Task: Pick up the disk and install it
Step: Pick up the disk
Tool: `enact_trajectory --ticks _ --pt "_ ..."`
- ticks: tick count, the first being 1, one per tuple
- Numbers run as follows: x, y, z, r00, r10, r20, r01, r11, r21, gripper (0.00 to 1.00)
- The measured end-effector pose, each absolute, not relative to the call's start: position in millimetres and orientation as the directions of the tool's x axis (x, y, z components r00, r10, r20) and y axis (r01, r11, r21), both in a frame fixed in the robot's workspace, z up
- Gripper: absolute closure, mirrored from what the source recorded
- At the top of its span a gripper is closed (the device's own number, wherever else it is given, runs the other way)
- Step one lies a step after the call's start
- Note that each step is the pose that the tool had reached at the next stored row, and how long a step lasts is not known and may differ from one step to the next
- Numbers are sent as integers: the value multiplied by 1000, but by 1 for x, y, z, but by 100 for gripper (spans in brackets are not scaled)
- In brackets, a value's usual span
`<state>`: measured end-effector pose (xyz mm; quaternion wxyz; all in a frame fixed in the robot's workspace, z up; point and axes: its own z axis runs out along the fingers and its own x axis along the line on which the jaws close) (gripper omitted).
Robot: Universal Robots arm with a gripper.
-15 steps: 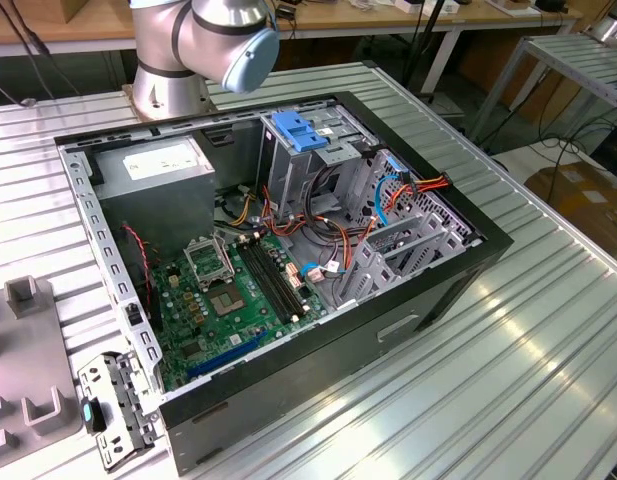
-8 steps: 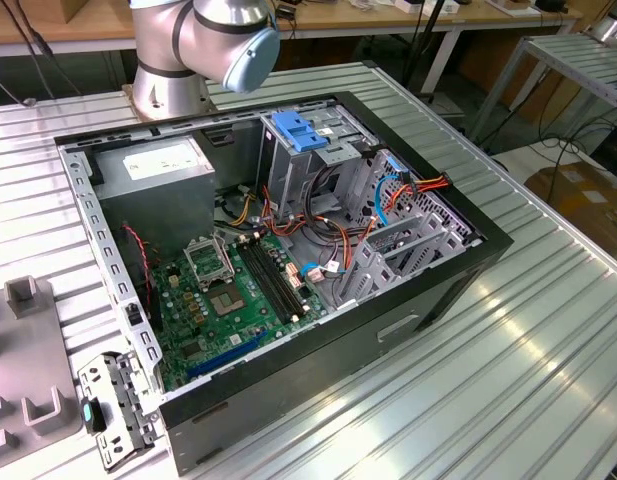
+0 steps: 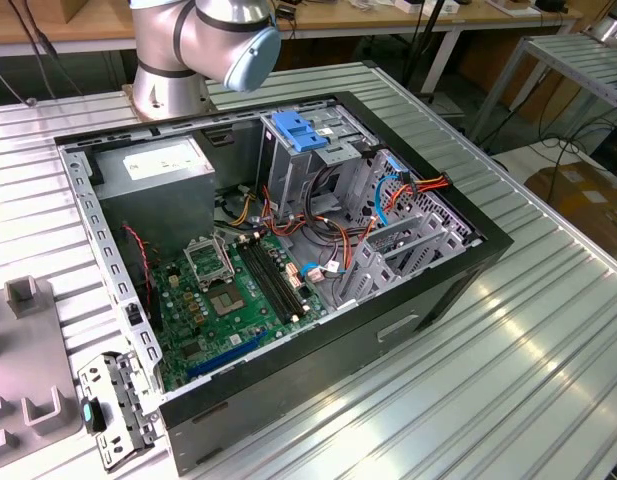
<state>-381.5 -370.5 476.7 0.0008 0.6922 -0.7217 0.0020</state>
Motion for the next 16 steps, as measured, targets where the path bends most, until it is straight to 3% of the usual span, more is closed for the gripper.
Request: enact_trajectory --ticks 16 --pt "-352 -370 482 -42 -999 4 -999 42 -2 63"
